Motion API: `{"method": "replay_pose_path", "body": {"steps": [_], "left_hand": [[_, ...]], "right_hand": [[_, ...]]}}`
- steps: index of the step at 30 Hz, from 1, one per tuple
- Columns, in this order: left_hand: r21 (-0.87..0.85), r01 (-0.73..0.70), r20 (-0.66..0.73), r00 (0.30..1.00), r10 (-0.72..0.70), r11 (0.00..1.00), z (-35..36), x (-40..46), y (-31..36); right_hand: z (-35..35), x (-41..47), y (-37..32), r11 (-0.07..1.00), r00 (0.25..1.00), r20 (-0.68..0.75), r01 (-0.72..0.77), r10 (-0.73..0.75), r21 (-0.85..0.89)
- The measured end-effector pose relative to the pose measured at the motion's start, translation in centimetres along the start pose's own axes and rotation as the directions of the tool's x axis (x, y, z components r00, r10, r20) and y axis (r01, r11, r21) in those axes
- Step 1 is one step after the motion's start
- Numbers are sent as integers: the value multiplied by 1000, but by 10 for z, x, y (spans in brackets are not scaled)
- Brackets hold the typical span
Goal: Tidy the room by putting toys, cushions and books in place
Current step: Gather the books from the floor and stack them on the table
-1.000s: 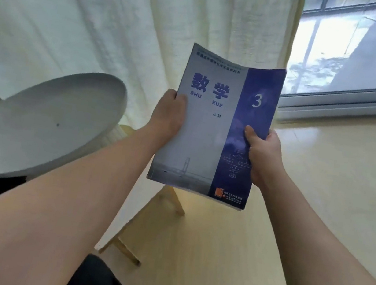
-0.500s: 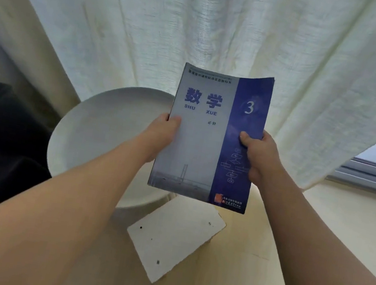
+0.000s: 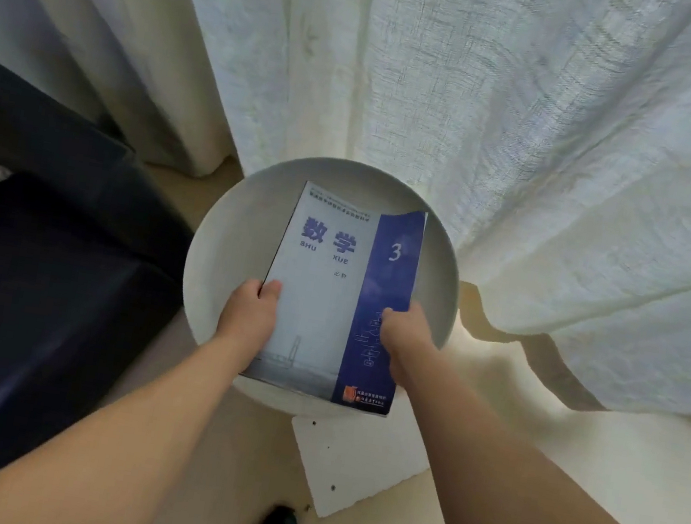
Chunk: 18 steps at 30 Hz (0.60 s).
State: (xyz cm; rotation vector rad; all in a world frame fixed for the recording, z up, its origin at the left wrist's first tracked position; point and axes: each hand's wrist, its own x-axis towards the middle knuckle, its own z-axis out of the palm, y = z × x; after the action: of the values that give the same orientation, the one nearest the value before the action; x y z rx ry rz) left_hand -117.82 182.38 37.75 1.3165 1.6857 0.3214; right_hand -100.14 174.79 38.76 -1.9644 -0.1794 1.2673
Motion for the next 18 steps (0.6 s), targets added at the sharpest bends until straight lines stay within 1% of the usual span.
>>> {"method": "replay_pose_path", "body": {"steps": [2,4,6,7,9,11,12,14,15,18], "left_hand": [[-17,37,-36,999,-37,999,10,24,-16],[0,83,-72,994,-83,997,25,50,-34],[81,144,-91,986,-136,986,44,76,-53],[154,158,-108,984,-142,975,51,86,-63],[269,143,-164,981,-101,952,63,94,-74],[343,138,-223,973,-62,929,71,98,-81],[358,149,-226,972,-69,922,72,97,-82],[351,158,-194,977,-94,923,70,96,-78],[337,181,-155,979,-135,924,67,98,-73],[303,244,16,965,-261,921,53,113,-60]], "right_hand": [[17,28,3,999,1000,-13,6,-6,-46],[34,62,11,989,999,-17,25,-28,-144],[49,96,25,954,998,-7,64,-69,-292],[55,109,32,941,998,-1,66,-70,-331],[56,128,44,921,998,5,61,-64,-384],[53,146,51,885,999,22,55,-50,-462],[51,149,52,882,998,51,45,-24,-469],[48,150,46,893,996,86,12,30,-451],[47,150,44,886,995,82,-11,55,-463],[49,145,34,884,989,69,-82,127,-460]]}}
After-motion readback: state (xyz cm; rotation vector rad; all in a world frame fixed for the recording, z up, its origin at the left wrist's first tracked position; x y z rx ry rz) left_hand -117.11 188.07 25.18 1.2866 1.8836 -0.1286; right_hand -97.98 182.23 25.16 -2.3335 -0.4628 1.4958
